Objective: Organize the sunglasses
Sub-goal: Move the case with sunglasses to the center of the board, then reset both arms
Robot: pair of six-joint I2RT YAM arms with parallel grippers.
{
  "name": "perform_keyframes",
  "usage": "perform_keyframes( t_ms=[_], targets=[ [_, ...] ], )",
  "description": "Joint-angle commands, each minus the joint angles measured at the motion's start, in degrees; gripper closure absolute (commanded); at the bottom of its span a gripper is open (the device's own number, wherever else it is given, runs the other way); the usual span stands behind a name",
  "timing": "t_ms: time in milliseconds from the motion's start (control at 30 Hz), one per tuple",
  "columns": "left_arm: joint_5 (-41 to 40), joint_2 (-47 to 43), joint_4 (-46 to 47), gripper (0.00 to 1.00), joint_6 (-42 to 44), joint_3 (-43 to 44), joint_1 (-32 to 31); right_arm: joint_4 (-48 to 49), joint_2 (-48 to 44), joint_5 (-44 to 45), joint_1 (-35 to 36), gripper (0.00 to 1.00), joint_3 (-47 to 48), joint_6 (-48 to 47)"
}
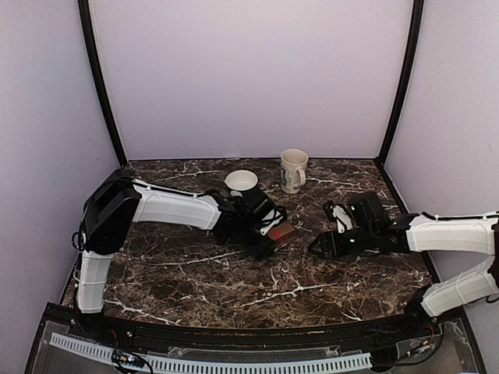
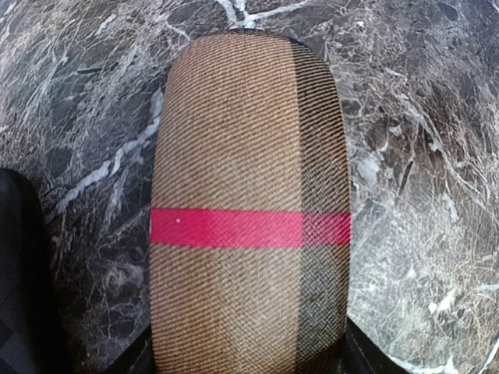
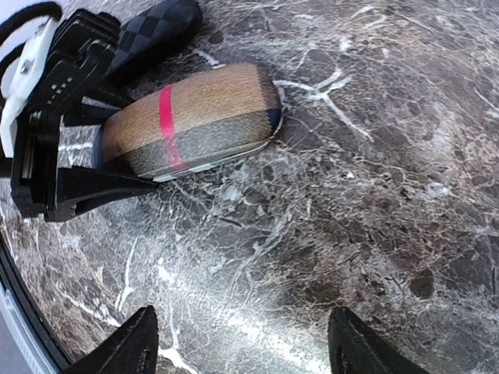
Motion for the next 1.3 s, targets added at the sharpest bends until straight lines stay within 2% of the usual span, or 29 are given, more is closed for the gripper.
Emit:
perform_keyframes(
  t_ms=[0,100,133,233,500,733,867,1100,1267],
  targets=[
    [0.69,-1.16,-0.34,0.48,-1.42,0.54,0.45,-0.8,-1.01,3.14,-0.78,0.21,2.2,0.11],
    [0.37,-1.73,-1.24,0.27,-2.11,0.76,0.44,-2.08,-1.2,4.76,-0.79,0.14,3.05,-0.32],
    [-0.13,-2.24,-1.29,0.23,-2.38,0.55,0.44,-2.73,-1.36,5.56,-0.81,0.12,3.47,-0.6],
    [-1.49,-5.13,-0.68,0.17,-2.88,-0.84,0.49,-4.85,-2.24,8.59,-0.89,0.0,4.97,-1.65],
    [-5.15,-18.21,5.49,0.02,-5.41,-11.12,0.93,-11.18,-3.66,18.36,-0.96,0.0,10.62,-2.74],
    [-5.35,-34.99,10.57,0.01,-11.68,-26.81,7.78,-15.62,-4.08,30.07,-1.13,0.0,16.48,1.63],
    [-12.26,-46.72,13.39,0.01,-14.94,-36.22,13.05,-19.53,-2.43,34.71,-1.14,0.0,22.12,-0.18],
    [-21.23,-63.52,15.55,0.01,-13.62,-45.66,18.89,-14.15,-6.89,41.23,-1.15,0.0,21.58,-4.14],
    [-18.7,-74.32,22.18,0.01,-10.82,-51.66,19.34,-11.93,-11.28,44.91,-1.15,0.0,19.57,-6.29]
  ],
)
